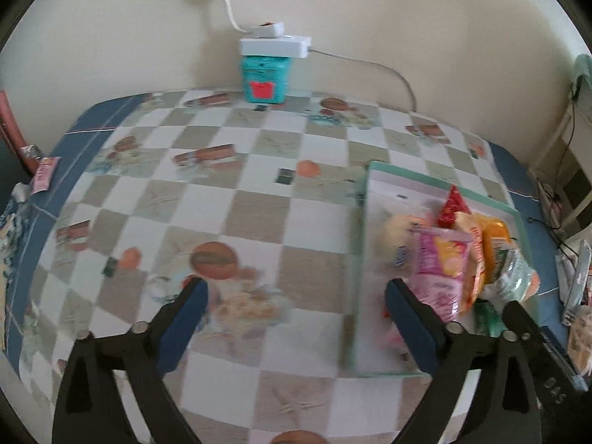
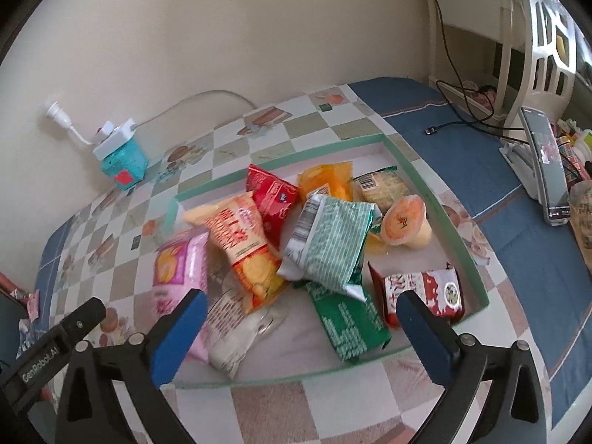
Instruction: Organize snacks
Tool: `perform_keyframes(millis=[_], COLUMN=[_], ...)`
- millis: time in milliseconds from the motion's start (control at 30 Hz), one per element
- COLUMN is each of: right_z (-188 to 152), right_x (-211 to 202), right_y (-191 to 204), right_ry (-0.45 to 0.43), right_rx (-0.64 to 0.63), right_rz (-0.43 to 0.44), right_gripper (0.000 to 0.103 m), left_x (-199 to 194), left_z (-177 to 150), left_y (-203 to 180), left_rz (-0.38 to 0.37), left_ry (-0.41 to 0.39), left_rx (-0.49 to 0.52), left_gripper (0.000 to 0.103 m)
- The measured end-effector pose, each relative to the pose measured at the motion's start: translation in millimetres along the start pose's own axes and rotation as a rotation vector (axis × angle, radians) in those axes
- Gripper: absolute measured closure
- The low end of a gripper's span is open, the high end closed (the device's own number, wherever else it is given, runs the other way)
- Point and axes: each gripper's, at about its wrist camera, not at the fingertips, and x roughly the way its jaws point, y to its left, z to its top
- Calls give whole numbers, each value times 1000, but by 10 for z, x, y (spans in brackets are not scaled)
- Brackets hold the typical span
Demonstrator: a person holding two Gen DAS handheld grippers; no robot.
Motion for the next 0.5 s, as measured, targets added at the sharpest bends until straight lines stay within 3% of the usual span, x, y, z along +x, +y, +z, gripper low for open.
perform_keyframes(millis=[500], right_z=[-445], right_x=[-450], right_y=[398], right_ry=[-28], right_rx=[-122], right_rz=[41], right_gripper=[0], left_x=[-310], left_z=[-420], left_y=[519], left_rz=[121], left_ry=[-43], left_rx=[21], left_gripper=[4])
